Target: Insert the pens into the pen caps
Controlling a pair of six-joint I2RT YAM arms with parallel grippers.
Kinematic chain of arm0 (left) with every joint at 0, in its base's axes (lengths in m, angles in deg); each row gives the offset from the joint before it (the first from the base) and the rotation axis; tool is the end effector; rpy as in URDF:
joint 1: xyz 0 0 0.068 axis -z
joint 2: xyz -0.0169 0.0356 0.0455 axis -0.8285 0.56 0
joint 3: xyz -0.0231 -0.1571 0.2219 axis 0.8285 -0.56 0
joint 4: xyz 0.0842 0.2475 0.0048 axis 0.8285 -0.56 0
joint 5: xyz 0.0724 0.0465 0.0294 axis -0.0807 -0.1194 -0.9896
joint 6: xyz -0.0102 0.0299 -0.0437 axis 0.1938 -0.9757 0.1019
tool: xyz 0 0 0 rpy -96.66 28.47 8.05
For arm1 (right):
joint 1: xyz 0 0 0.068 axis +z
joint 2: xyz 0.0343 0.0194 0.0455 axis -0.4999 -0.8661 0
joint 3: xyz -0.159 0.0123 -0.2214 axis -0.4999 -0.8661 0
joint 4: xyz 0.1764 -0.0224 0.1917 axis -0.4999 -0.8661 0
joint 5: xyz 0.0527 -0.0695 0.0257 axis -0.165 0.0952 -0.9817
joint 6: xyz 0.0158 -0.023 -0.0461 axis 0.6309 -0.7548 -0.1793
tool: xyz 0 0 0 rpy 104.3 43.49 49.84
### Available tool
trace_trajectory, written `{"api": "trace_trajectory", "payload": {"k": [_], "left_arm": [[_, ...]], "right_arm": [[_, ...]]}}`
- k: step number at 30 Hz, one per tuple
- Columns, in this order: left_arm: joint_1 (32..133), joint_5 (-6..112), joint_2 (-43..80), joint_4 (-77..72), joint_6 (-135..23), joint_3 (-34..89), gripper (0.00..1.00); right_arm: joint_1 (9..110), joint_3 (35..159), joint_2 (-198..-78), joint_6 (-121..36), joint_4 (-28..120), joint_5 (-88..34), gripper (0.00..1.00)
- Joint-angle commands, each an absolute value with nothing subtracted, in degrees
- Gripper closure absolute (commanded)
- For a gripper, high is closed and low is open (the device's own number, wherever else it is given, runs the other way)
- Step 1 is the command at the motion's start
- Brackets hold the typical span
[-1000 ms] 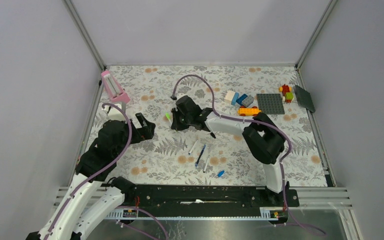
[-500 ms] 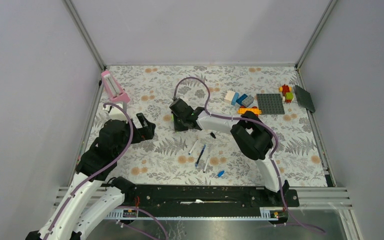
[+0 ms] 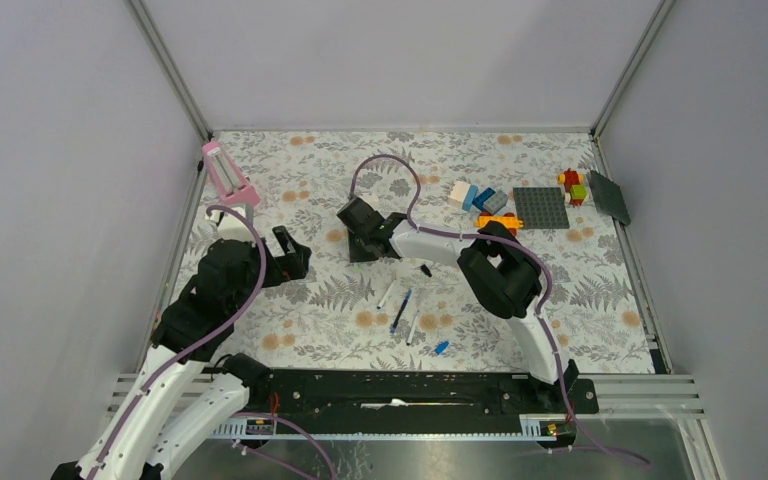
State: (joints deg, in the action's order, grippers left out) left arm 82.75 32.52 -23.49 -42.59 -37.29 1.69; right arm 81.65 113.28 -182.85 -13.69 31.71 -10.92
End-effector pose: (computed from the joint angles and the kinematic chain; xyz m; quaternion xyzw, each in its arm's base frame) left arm 0.1146 -0.0493 0.3245 -0.0809 0.8397 -0.1705 0.5091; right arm 0.3042 0.3759 0.1586 -0.1029 0.9281 0.1897 0.3034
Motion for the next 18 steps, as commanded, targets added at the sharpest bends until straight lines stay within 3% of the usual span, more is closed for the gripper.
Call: {"api": "trace_trajectory", "payload": {"k": [1,18], "left_arm": [[82.7,32.0,-24.4,-41.9,-38.3,2.3,0.01],[82.7,32.3,-25.0,-41.8,-38.5,2.2,0.01]], "right_arm": [[82.1,115.7,-183.5,-12.6,30.2,-8.4,0.70],[82.3,113.3,-174.7,-12.8,26.9,-4.4,0.50]]}}
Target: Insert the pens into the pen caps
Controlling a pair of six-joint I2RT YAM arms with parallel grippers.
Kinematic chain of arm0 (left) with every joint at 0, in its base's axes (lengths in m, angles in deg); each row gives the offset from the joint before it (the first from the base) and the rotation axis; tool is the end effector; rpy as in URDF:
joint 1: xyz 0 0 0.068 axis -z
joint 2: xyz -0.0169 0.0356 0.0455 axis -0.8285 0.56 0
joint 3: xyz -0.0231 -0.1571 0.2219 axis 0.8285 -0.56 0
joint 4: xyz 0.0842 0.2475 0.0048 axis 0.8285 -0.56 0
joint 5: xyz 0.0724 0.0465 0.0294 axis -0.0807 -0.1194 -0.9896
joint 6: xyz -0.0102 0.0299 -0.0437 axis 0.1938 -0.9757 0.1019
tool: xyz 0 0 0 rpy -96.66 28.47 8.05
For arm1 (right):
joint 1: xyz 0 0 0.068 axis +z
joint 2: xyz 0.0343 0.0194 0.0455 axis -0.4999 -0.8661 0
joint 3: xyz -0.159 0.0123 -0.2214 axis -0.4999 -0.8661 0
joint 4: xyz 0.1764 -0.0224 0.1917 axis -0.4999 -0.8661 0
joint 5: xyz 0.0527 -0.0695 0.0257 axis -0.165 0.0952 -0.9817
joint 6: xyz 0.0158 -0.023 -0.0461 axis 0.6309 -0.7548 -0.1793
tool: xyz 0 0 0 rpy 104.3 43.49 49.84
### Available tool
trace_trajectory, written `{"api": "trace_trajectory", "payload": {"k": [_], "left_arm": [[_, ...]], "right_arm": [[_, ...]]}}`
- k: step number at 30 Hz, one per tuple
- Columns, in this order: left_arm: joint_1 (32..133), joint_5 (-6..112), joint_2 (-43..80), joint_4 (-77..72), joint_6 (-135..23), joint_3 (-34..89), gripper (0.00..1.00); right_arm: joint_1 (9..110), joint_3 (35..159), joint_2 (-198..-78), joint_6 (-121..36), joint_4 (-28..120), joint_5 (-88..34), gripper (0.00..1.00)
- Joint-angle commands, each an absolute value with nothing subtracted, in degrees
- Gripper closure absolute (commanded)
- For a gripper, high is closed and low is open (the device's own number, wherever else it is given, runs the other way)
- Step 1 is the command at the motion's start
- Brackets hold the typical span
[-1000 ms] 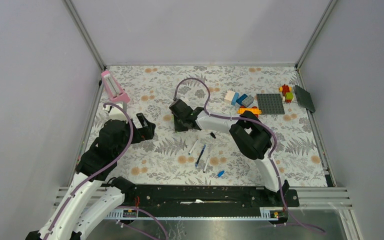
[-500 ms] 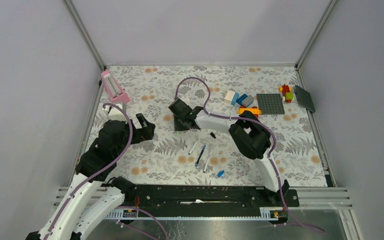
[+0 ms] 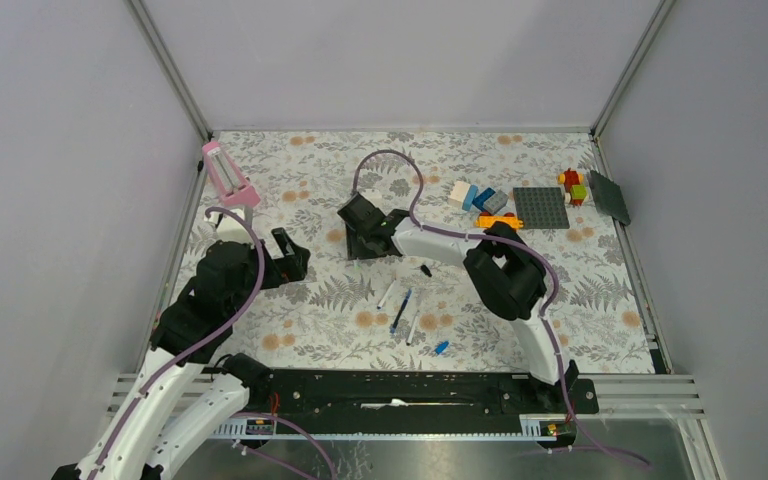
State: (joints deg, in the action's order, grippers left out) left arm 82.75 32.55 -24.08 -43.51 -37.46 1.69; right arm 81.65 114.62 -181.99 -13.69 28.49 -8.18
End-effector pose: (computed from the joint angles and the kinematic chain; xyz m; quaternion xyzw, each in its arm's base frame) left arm 0.1120 -0.0480 0.3239 -0.0793 0.8414 -0.1687 0.5073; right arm 0.3044 0.3735 0.1690 -0.0956 0.9302 0.1671 0.3125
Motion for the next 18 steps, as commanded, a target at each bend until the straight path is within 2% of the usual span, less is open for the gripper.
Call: {"api": "trace_trajectory", "payload": {"k": [1,9,18], "left_arm": [[82.8,32.4,-25.0,-41.8,-38.5,2.2,0.01],[82.8,32.9,-24.9,-41.8,-38.6,2.1,0.01],[82.8,33.0,-25.0,-41.8,-38.7,2.1,0.01]], "right_arm": [[82.5,112.5,-173.8,-12.3,26.5,-3.6,0.49],[84.3,105.0,-167.0,-5.0,21.6,3.6,0.47],[87.2,102.4,-166.1,8.0,12.3,6.6,0.47]]}}
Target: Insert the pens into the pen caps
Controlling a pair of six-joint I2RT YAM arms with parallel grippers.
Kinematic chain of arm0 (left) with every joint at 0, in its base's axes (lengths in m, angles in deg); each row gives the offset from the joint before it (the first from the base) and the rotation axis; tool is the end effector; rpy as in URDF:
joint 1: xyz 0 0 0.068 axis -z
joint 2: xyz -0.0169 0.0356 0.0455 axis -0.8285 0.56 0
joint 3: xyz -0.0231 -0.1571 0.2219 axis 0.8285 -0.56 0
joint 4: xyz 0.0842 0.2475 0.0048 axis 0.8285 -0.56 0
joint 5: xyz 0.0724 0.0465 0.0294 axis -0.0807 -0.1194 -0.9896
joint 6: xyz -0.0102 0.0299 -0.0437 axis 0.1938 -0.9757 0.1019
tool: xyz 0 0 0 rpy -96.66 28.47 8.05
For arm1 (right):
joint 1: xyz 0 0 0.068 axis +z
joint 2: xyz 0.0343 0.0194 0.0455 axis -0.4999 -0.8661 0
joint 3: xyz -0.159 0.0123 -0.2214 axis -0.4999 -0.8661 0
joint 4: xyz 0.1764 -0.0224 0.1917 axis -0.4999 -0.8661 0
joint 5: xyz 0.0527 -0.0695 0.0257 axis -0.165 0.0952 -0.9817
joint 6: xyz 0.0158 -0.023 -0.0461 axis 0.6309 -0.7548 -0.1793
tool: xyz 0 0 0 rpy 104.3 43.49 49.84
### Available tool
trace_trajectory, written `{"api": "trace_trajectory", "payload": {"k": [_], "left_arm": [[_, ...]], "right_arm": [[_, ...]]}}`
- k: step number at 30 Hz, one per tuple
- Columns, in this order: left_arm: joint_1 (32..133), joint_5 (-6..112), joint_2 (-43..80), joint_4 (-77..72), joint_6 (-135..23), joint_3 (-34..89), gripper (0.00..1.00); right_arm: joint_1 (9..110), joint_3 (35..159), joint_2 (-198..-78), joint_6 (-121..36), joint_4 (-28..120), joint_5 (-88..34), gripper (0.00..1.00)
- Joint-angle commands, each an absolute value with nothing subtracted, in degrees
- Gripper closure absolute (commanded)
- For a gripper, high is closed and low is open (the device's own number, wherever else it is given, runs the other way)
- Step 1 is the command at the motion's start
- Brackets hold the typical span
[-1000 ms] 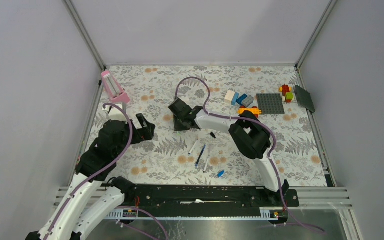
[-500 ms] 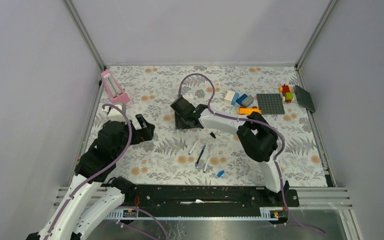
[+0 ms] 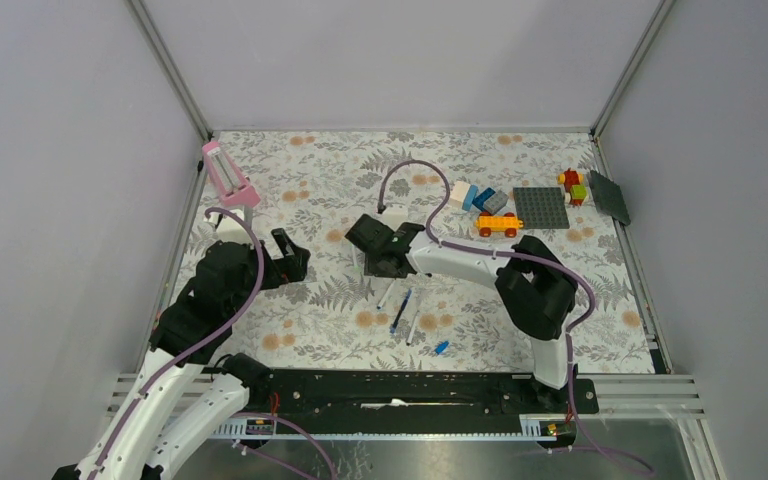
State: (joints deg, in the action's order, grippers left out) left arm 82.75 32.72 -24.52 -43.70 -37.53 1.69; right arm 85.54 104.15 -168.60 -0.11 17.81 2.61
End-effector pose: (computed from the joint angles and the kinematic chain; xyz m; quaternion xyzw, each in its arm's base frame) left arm 0.1104 -0.0473 0.3244 -0.0782 0.8404 -0.1705 0.5084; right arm 0.2478 0.3373 0.2034 0.0023 0.9436 0.1030 0.3146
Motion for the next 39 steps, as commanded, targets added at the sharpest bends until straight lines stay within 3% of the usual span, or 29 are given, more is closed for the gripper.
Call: {"api": "trace_trajectory", "payload": {"k": [1,29,33,36,39], "left_arm": [[82.8,33.0,-25.0,-41.8,-38.7,2.1,0.01],[82.7,32.8,-25.6,-41.8,-38.7,2.0,0.01],[82.8,32.8,-25.8,-41.8,-38.7,2.0,0.01],[82.8,32.8,-25.8,-41.8,-38.7,2.0,0.01],[82.8,32.8,-25.7,-41.8,-38.7,2.0,0.01]], "right_arm": [[87.4,101.7,-165.9,8.8,12.3,6.5,0.48],[88.8,102.1,-174.8,9.1,13.7,2.6,0.68],[88.8,102.5,-175.5,8.7,13.3,3.4,0.81],[88.8,102.7,-175.7,8.5,13.3,4.4,0.99],[88.8,103.8,-175.9,7.1,13.2,4.5,1.00]]}}
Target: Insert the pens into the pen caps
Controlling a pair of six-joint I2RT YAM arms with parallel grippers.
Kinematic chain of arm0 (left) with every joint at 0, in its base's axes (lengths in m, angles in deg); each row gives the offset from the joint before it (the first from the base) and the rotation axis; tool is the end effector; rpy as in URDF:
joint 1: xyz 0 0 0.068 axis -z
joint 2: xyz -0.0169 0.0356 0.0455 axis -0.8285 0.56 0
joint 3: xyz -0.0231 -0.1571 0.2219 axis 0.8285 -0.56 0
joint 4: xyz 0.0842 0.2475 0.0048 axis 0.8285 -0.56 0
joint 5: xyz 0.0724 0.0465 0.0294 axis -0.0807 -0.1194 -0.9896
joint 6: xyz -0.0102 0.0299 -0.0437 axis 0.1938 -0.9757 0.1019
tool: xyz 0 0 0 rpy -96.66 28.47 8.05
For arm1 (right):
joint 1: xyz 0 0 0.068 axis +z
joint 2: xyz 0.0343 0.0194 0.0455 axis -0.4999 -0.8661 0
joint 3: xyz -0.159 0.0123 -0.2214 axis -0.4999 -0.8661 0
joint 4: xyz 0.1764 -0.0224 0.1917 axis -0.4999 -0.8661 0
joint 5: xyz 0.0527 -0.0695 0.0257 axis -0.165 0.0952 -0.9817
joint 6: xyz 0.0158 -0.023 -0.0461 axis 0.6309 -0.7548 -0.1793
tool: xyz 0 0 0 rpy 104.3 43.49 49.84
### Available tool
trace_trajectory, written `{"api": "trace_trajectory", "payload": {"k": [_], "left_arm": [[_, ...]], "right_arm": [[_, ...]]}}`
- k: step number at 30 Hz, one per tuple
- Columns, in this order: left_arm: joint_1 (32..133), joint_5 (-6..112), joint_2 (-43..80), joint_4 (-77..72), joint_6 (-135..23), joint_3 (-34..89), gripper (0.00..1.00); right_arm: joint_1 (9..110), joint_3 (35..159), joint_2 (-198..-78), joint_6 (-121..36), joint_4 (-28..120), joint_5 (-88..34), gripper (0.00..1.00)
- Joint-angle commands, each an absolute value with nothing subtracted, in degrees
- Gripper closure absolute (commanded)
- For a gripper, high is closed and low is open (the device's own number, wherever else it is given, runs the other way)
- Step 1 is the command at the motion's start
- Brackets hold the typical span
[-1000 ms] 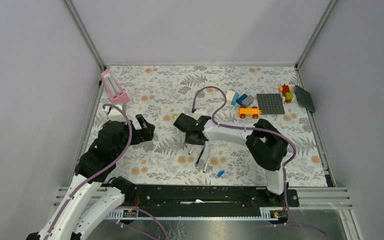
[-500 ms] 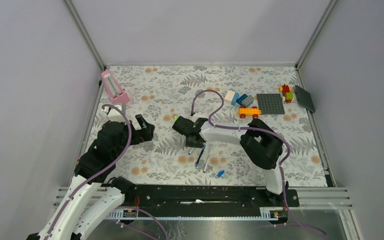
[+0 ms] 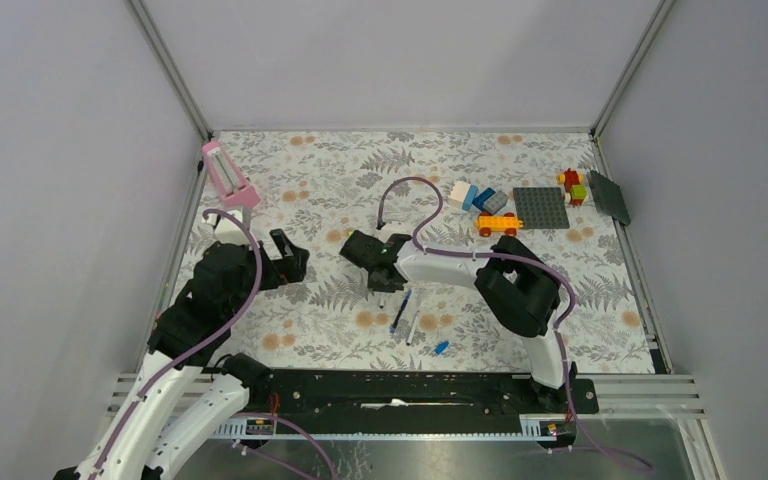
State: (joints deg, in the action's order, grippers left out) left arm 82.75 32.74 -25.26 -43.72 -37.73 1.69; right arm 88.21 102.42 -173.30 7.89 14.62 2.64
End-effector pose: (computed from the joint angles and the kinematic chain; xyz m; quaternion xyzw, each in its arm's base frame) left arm 0.1080 -0.0461 0.3256 -0.0771 0.8372 -0.1726 0.5131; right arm 0.2292 0.3442 0.1595 0.0303 0.9619 0.0619 0.2645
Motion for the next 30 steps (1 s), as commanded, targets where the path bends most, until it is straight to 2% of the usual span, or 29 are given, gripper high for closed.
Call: {"api": "trace_trajectory", "payload": {"k": [1,8,14,23,30], "left_arm": [[82.8,32.9,-25.5,-41.8,-38.7,2.0,0.01],[82.8,32.9,-25.3,-41.8,-38.7,2.0,0.01],[82.7,33.0,-24.5,-41.8,-38.5,2.1,0.01],[82.7,34.4,-22.0,-41.8,-38.5,3.6,0.02],[82.8,41.1,-18.7,-38.7,-36.0,4.5,0.05]], "right_arm": [[88.8,104.2,-176.0,6.6,13.3,4.6,1.00],[88.8,104.9,-173.2,3.6,14.3,7.4,1.00],[88.6,100.8,-166.7,-2.2,23.3,7.5,1.00],[87.5,88.2,-155.7,-12.9,41.8,1.7,1.00],[87.3,76.1,-144.0,-23.7,58.3,-3.3,1.00]]}}
